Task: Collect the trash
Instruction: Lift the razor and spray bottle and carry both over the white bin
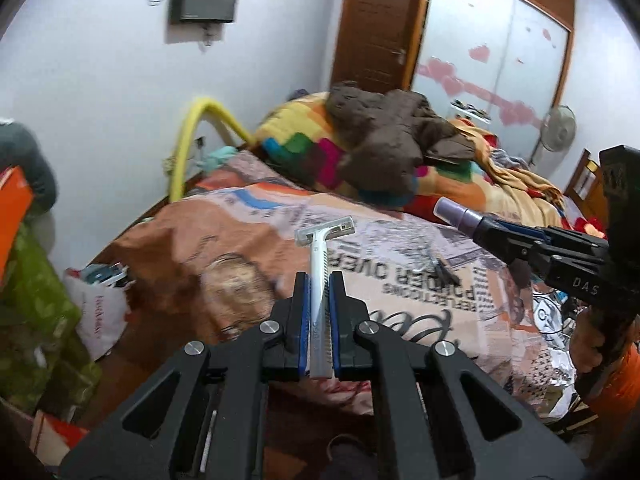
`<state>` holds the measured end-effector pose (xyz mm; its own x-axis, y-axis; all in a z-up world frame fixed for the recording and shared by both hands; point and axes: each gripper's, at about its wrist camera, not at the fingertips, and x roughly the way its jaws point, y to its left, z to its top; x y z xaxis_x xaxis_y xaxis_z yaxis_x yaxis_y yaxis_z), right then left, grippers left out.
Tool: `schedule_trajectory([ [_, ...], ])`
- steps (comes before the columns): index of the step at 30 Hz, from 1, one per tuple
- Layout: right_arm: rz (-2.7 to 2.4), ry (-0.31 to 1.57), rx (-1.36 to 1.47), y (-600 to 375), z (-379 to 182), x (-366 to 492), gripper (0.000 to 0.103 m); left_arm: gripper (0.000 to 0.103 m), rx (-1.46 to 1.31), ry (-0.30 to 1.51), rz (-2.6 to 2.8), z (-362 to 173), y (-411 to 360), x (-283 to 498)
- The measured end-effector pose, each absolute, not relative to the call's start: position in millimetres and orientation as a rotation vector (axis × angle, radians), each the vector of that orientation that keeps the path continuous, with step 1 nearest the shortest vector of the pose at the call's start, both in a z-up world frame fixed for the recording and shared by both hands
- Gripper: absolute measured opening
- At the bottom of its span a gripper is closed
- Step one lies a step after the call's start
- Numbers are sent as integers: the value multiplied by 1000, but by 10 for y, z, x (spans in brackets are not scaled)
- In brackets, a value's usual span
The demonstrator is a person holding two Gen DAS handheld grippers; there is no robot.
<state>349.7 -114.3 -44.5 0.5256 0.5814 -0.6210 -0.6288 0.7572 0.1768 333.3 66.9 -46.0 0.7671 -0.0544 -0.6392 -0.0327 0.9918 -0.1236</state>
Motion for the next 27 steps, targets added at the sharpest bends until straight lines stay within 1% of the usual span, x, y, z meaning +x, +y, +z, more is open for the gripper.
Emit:
schedule_trajectory([
  [7,823,733,-122,-502,-520,3226,24,8,-165,685,104,-547,1282,2764],
  [13,903,757,-181,58,-677,2993,24,8,-175,683,173,-715,1616,2426],
  [20,986,823,-247,630,-984,2779,24,8,-217,719,239,-1112,2009,2165],
  [27,1030,910,-333,1048,-1385,2658,24,8,-311,796,281,-1661,2388,2065],
])
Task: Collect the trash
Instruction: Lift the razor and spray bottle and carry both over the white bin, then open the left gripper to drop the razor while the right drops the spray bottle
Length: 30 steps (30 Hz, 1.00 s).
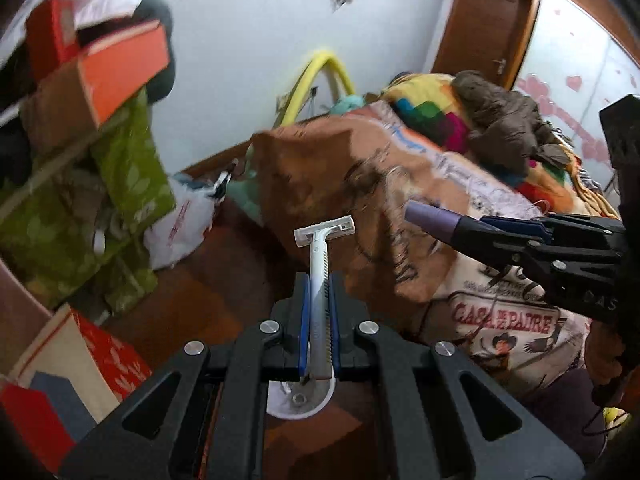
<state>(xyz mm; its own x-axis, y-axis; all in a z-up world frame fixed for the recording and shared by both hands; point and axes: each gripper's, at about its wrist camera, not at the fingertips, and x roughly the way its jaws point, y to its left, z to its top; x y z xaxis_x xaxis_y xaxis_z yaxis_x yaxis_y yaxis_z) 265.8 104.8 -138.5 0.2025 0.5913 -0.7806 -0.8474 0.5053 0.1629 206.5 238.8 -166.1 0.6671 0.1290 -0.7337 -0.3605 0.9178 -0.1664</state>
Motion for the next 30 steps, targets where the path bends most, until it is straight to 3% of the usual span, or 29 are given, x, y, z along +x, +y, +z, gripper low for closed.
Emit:
schedule_trajectory([
  [20,1001,1334,-495,1739,-3220,2494,24,8,-571,1097,341,-3621,2877,2027],
  [30,937,1476,-521,1904,-3775,2577,24,8,-668,1231,354,-4433,2893,2045],
])
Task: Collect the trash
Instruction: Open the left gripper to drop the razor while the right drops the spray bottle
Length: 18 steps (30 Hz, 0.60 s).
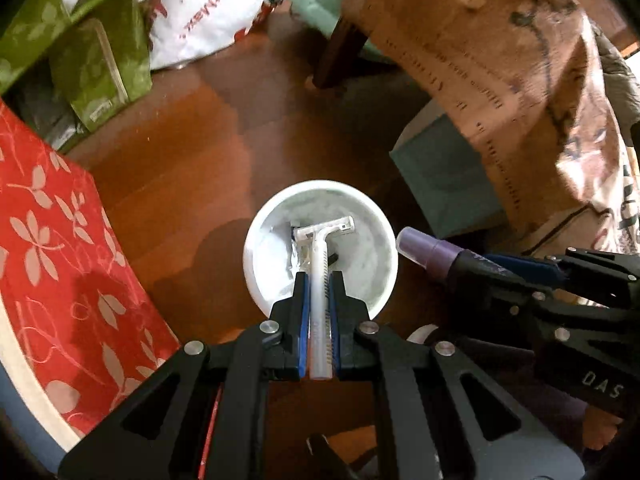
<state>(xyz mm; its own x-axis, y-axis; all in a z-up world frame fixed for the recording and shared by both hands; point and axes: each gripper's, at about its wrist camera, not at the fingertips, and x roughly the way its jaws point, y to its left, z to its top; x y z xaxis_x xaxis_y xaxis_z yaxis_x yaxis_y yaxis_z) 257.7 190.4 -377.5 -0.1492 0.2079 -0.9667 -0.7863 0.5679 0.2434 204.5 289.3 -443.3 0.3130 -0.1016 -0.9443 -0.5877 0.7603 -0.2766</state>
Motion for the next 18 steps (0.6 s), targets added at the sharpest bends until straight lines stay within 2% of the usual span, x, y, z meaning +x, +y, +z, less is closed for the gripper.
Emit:
schedule_trajectory([
  [8,938,1489,-471,1930,-3872,2689,24,7,-674,1226,369,-4516,2908,2162],
  [11,937,1495,-478,1933,-3887,2697,31,8,-669,1218,373,-4512,2912,2190],
  [14,929,1464,-492,1906,-3844,2710,33,9,-683,1223,370,-4518,2937,2195],
  [18,925,1435,-482,1832,-3744,2757,34,24,-678,1217,368,-4462,2925,2181],
])
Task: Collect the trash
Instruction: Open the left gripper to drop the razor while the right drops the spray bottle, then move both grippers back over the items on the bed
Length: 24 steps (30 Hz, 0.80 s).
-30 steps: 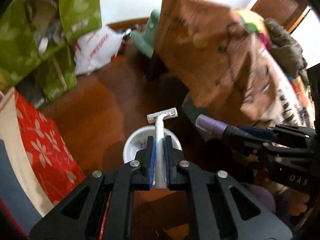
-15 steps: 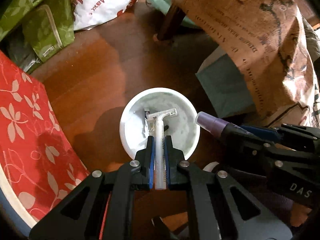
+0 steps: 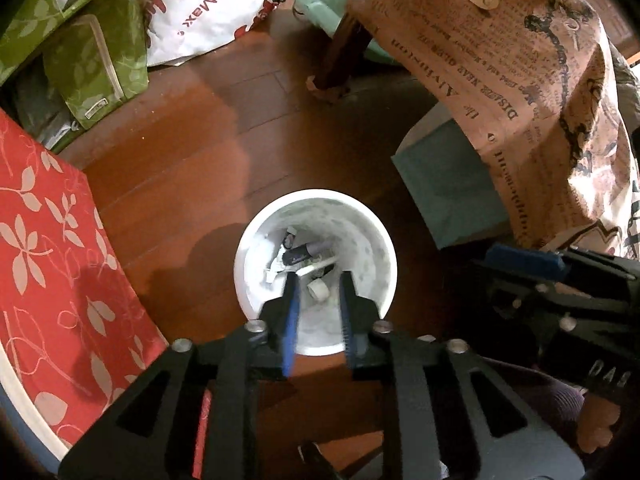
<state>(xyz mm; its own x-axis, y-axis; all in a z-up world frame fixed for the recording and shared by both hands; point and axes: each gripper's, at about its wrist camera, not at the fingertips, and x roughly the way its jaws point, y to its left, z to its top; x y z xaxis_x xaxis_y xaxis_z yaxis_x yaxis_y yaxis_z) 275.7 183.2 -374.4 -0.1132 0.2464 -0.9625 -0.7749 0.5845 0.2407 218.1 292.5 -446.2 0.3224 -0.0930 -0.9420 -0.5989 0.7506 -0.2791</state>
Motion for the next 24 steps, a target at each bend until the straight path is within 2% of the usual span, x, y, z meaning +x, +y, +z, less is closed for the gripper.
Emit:
schedule_trajectory([
  [7,948,1330,-447,1630,-3354,2768,34,29,-632,1179,344,-4141,2825,2136],
  [16,922,1033,-360,1151,-2449,2715,35,29,-487,978,365,-3179,2577,2018],
  [18,912,963,-339,1015,-2241,2692,42,29,-459,928,367,-2935,2492,1999],
  [20,901,874,-305,836,-1989,2647,53,29,-441,884,353,-2694,2393,1987],
  [24,868,722,-255,482,-1565,2577,63,29,-394,811,330,-2252,2159,1980],
])
